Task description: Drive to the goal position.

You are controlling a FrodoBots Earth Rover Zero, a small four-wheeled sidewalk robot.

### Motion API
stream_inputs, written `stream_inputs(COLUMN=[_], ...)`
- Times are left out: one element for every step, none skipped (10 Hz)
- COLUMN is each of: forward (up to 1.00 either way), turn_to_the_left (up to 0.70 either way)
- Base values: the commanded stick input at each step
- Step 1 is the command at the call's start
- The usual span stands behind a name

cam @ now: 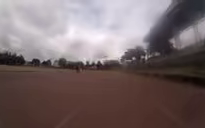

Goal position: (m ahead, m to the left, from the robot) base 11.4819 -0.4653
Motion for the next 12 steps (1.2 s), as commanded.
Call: stream_inputs(forward=[1.0, 1.0, 1.0, 1.0, 1.0, 1.0, 1.0, 1.0, 1.0, 1.0, 1.0, 1.0], turn_to_the_left=[0.0, 0.0, 0.0, 0.0, 0.0, 0.0, 0.0, 0.0, 0.0, 0.0, -0.03, -0.09])
